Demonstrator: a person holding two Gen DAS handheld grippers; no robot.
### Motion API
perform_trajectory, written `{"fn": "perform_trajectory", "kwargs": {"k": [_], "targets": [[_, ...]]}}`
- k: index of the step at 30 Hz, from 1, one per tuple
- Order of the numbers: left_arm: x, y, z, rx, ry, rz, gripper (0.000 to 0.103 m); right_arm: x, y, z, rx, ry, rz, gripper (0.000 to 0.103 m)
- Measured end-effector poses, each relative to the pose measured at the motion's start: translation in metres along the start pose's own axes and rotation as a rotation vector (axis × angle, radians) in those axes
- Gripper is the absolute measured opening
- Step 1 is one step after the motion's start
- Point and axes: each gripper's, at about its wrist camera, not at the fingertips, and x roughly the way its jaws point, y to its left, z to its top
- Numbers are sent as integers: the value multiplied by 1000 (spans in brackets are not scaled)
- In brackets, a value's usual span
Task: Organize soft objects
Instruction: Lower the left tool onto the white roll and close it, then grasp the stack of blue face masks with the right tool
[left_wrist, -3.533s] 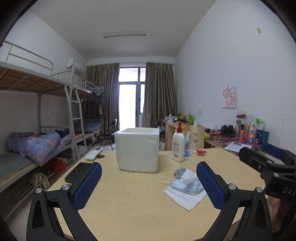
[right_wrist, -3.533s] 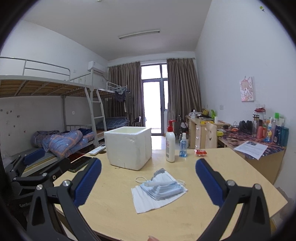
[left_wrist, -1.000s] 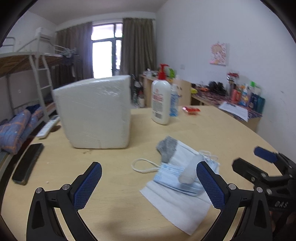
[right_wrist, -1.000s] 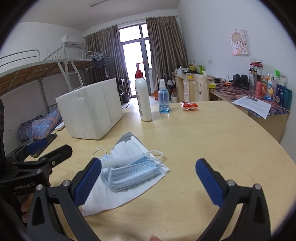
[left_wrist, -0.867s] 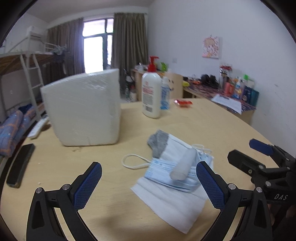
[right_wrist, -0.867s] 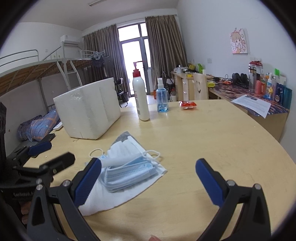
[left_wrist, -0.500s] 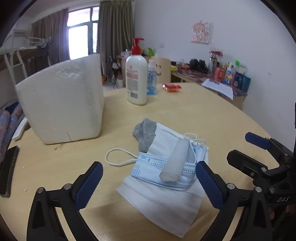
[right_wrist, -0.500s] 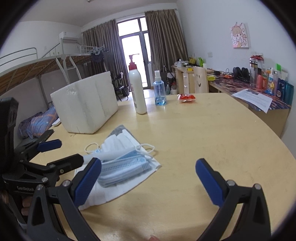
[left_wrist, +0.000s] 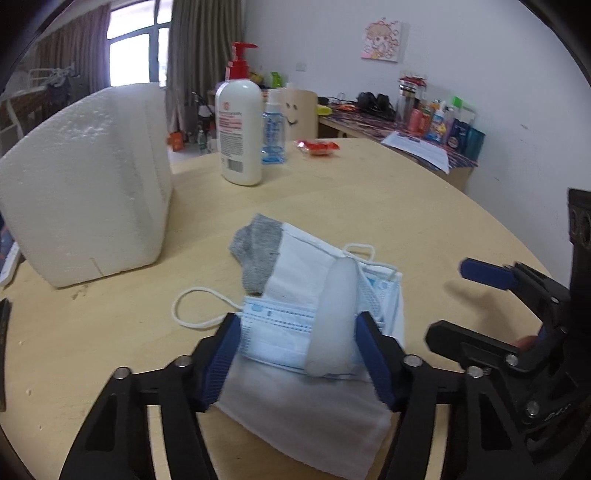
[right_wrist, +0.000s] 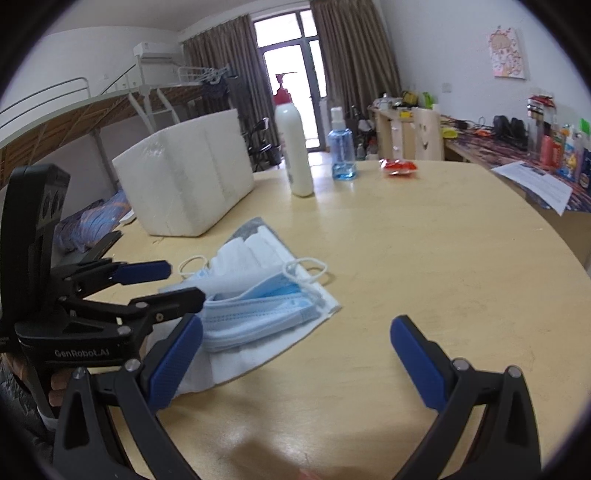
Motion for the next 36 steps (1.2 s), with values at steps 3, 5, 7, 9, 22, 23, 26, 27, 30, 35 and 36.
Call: {"fn": "perform_trajectory", "kwargs": {"k": [3,5,7,9,22,23,26,27,30,35,36], "targets": [[2,-3,0,13,5,-19,54,3,2,2,-15,15,21,103],[2,-3,-1,21,10,-34,47,6,3,2,-25,28,35,103],[3,-4,-1,28,22,-60,39,9,5,3,-35,43,50,103],[5,-6,-1,27,39,-85,32,11,5,5,-39,55,71,103],[0,-6,-2,32,45,-149,21,20,12,7,-81,93,115,103],[-1,-6,-2,33,41,-150,21,20,12,7,-81,93,116,103],[-6,-6,-2,37,21,-153,21,19,13,8,-83,94,112,103],[-9,-6,-2,42,12,-156,21,19,13,8,-84,93,111,103],[-18,-4,-3,48,-14,-150,20,18,15,9,-87,92,114,103],[-31,3,-5,41,-46,-137,20,19,25,10,-107,92,116,103],[-33,4,-5,39,-51,-132,20,19,29,11,-117,92,118,103]]}}
